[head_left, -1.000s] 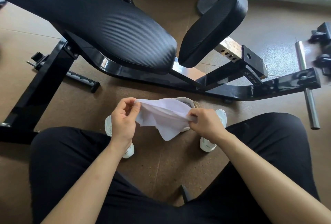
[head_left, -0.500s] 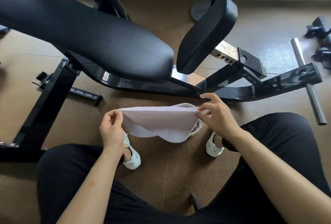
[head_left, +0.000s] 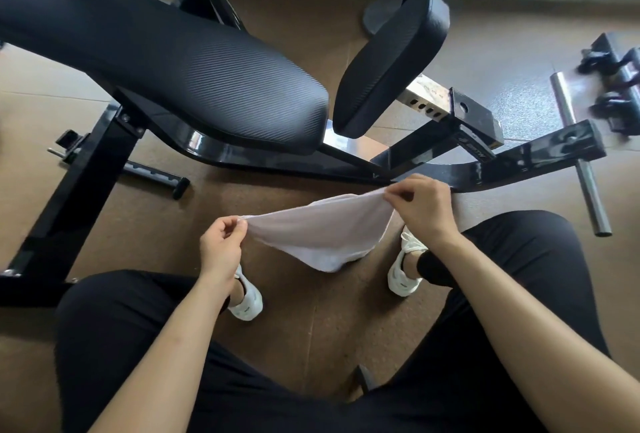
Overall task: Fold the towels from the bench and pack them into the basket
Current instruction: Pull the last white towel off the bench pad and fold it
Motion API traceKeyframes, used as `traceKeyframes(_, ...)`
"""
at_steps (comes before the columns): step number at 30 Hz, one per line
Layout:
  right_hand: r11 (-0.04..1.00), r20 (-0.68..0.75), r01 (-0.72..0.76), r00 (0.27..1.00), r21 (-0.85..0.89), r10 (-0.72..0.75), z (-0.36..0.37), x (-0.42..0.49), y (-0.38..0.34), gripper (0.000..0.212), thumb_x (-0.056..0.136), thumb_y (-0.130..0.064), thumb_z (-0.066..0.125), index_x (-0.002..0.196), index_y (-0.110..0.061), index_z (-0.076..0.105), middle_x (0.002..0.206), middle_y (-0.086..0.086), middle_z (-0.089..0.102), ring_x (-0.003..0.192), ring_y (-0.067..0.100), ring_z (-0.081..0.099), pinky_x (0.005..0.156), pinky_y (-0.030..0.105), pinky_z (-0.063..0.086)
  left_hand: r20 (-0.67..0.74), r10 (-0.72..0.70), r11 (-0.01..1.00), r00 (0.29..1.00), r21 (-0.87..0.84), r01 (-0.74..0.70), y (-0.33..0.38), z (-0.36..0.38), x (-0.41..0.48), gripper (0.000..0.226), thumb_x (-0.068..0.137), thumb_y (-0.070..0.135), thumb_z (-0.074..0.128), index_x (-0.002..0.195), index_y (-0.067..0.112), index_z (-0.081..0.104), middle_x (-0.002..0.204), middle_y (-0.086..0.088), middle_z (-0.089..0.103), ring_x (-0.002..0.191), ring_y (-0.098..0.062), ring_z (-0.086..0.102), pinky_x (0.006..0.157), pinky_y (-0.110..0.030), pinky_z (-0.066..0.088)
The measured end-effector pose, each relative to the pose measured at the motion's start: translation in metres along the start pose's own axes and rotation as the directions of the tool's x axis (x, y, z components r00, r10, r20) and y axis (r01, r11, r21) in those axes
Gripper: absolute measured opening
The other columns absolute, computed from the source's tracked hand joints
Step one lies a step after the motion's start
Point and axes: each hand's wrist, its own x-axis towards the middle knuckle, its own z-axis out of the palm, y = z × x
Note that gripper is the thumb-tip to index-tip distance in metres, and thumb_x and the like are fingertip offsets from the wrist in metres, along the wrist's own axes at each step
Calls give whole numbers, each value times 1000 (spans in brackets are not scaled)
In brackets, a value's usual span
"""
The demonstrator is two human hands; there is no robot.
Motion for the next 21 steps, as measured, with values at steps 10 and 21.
traceKeyframes(10,997,20,-18,1000,81,16,-8,-11,6,30,83,-15,84,112,-14,75,79,0,65,70,11,58,69,16,48,31,-88,987,996,-131,92,-5,8,-7,8,104,16,57,104,18,65,103,-11,72,89,-22,74,74,-31,56)
traceKeyframes(21,979,60,-129,991,159,121,-14,-4,0,7,89,-20,78,89,-22,72,73,-2,69,60,13,65,61,26,55,66,21,980,998,-200,-7,10,5,-13,30,85,-4,76,101,21,77,103,-5,78,104,-21,73,92,-35,58)
